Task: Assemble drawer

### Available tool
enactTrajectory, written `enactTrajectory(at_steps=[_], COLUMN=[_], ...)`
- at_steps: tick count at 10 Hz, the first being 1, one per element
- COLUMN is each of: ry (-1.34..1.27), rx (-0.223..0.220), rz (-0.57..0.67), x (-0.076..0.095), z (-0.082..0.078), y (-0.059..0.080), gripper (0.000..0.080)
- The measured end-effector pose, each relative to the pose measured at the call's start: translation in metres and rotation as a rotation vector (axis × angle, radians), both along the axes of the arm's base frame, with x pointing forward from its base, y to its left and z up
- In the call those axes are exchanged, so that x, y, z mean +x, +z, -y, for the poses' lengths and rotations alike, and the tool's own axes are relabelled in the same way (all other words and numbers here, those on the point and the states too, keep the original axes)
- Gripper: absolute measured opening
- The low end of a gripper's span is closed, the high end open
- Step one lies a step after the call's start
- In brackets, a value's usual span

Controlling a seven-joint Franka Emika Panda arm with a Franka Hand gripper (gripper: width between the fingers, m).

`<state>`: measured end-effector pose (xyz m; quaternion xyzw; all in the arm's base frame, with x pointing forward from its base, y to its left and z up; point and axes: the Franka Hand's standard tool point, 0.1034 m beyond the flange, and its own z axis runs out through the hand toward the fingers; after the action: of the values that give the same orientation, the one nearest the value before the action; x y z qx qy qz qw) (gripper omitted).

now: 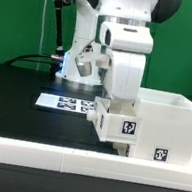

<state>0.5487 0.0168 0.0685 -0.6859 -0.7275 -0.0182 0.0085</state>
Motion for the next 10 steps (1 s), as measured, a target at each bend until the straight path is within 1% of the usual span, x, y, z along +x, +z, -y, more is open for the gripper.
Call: enactTrajectory(at_steps=[2,4,5,6,7,8,9,10], ry=[-0.001,-0.005,-0.008,-0.007,0.009,0.009,0.031,0.034], rx=[-0.013,-0.027,-0.028,-0.027,-0.017,0.018,0.074,0.119], rz=[-0.007,-0.023,-0.019,-0.023,-0.024,-0.025,-0.026,-0.038], x=[0.004,0.015,0.016,0.015,0.014,0.013,0.012,0.013], z=[0.007,0.025,0.032,0.030,0.032,0.040,0.052,0.063], y=[0.013,0.024,0.024,0.023,0.022,0.020,0.014,0.007], gripper=[0.0646,0.0649,0.0649,0.0649,0.0649,0.0649,0.0649,0.0649])
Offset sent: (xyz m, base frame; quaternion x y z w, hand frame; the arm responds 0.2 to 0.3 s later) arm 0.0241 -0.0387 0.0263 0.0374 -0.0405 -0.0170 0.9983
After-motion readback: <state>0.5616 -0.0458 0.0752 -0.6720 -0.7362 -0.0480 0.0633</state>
